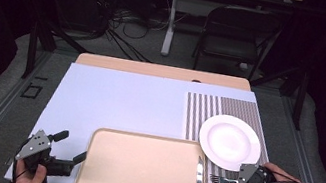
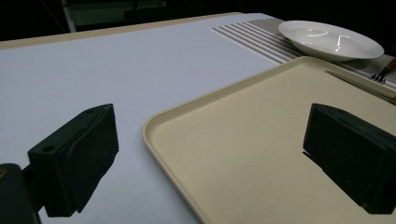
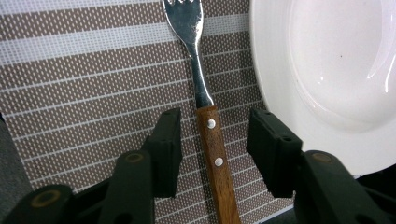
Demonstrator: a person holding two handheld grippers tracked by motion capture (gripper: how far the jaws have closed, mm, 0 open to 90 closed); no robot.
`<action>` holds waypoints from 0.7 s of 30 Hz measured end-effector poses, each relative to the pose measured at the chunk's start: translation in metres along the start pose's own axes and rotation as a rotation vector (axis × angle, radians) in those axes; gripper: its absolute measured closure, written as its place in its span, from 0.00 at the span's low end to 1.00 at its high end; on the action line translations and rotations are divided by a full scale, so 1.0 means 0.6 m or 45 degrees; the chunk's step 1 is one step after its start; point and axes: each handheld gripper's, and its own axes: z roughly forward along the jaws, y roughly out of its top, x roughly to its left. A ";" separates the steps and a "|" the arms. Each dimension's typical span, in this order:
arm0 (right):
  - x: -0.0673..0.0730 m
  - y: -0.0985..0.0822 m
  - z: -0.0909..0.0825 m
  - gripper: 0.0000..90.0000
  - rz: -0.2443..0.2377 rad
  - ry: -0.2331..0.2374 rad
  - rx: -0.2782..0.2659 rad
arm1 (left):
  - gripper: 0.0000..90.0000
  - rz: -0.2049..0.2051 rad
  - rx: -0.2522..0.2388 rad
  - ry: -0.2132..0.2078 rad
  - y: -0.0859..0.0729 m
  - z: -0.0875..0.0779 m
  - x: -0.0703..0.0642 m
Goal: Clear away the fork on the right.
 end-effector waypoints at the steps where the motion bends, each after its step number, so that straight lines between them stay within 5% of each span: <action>1: 0.003 -0.002 0.004 0.63 0.024 -0.004 -0.033 | 0.04 0.000 0.006 -0.001 0.000 0.000 0.000; 3: 0.001 -0.001 0.003 0.63 0.004 0.007 0.023 | 0.04 0.000 0.010 -0.004 0.000 0.000 0.000; 7: 0.002 -0.006 0.015 0.66 0.020 0.018 -0.001 | 0.04 -0.003 0.001 -0.004 -0.001 0.001 0.000; 10: 0.003 -0.010 0.027 0.66 0.025 -0.028 -0.057 | 0.04 -0.006 0.002 -0.001 -0.001 0.002 0.000; 19: 0.000 -0.006 0.034 0.67 -0.033 -0.036 0.088 | 0.04 -0.004 0.011 -0.006 -0.001 0.003 0.000; 21: -0.001 -0.007 0.038 0.72 -0.027 -0.002 0.062 | 0.04 -0.003 0.015 -0.006 -0.001 0.003 0.000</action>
